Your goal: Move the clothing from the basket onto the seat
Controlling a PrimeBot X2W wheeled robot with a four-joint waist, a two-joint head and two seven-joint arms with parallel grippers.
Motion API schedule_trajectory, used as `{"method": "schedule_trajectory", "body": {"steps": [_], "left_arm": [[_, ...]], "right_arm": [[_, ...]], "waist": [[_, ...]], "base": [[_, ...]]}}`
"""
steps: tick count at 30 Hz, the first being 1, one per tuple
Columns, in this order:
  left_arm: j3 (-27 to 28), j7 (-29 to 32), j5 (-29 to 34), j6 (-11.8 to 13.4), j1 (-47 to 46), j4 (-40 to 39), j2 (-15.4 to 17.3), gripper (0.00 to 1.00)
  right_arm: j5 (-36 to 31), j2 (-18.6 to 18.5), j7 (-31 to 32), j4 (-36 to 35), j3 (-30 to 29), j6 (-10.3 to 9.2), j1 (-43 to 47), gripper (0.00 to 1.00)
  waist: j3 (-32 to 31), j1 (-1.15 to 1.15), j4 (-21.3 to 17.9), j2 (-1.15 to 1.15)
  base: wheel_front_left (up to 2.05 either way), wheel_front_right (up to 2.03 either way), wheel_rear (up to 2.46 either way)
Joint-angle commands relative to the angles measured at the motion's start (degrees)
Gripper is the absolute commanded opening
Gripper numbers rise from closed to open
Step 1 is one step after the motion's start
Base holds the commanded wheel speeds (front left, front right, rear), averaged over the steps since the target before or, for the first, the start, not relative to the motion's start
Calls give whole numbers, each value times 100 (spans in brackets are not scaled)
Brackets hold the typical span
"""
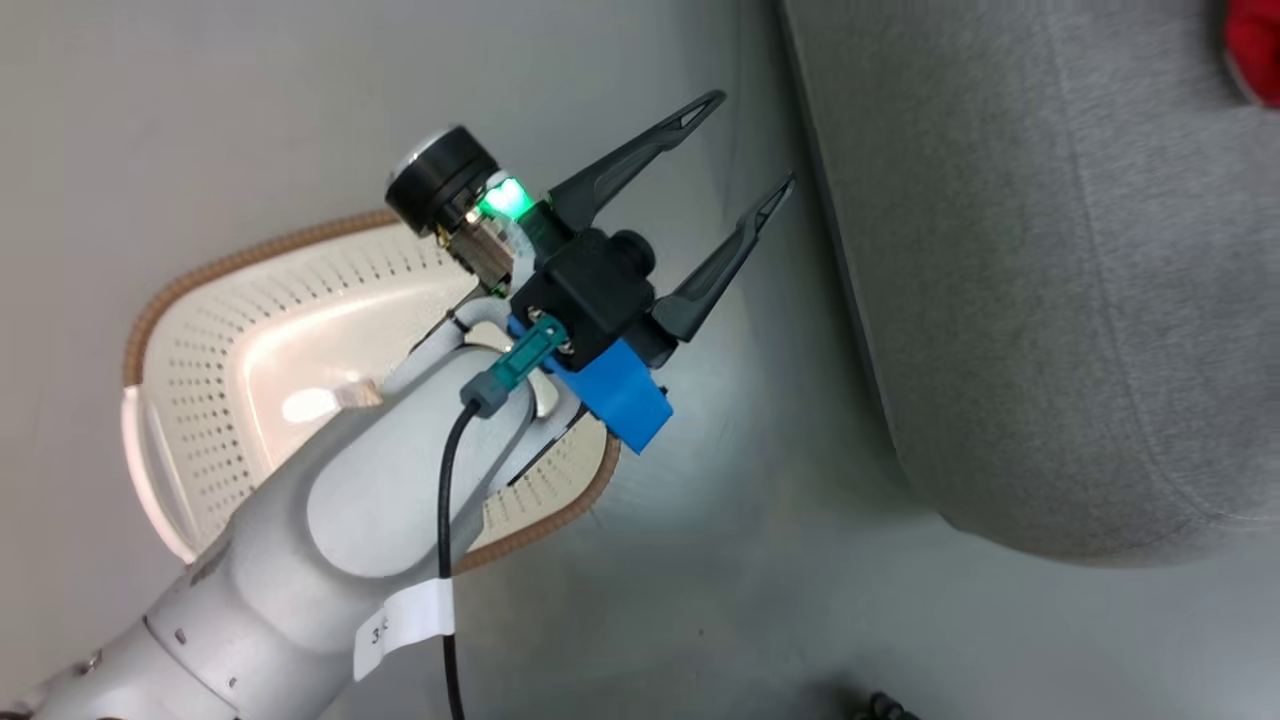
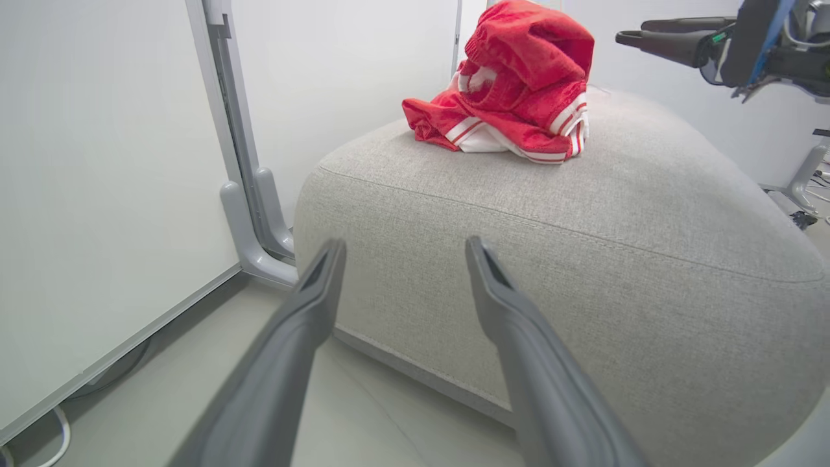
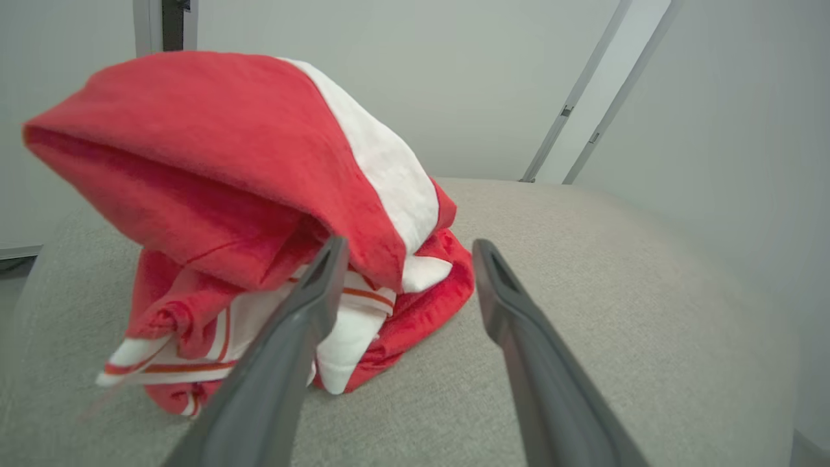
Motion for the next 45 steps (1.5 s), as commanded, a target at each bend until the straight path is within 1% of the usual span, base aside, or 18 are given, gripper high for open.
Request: {"method": "schedule_trajectory", "body": {"steps": [1,5,6,9,11,16,20,24,31,38,45], "left_arm": [[49,-46,-27,28,98,42,15,100],[303,-85,-184,154,390,89,-16,100],[404,-89,-214,187,458,45,-14,100],[780,-88,-259,292,740,-140,-34,100],[1089,-89,-268,342,971,-271,-49,100],[1794,-91,-151,400,1551,-459,-120,100],[2391,-91,-16,411,2020,-576,-238,100],[2972,-90,184,384,2457,-674,-363,100],[3830,-91,535,323,3146,-724,-606,100],[4538,-91,830,213,3811,-853,-829,100],[4940,-91,933,47,4302,-808,-1008,100]], "right_arm": [[83,73,-6,-122,-9,-1,212,100],[184,223,-7,-844,262,-1,940,100],[130,214,-7,-1011,346,-1,1096,100],[234,365,-6,-1402,583,-1,1377,100],[242,400,-6,-1638,801,-1,1516,100],[392,561,-6,-2025,1281,-1,1789,100],[458,703,-6,-2195,1647,-1,1967,100],[402,849,-7,-2191,2009,-1,2114,100],[349,1077,-7,-2031,2409,-1,2324,100],[369,1217,-6,-1820,2507,-1,2628,100],[326,1313,-6,-1631,2474,-1,3086,100]], "waist": [[-347,0,-14,0],[-839,0,26,0],[-953,0,42,0],[-1286,0,134,0],[-1498,0,213,0],[-1946,0,459,0],[-2250,0,690,0],[-2500,0,871,0],[-2885,0,1133,0],[-3232,0,1317,0],[-3466,0,1452,0]], "base": [[0,0,0],[0,0,0],[0,0,0],[0,0,0],[0,0,0],[0,0,0],[0,0,0],[0,0,0],[0,0,0],[0,0,0],[0,0,0]]}}
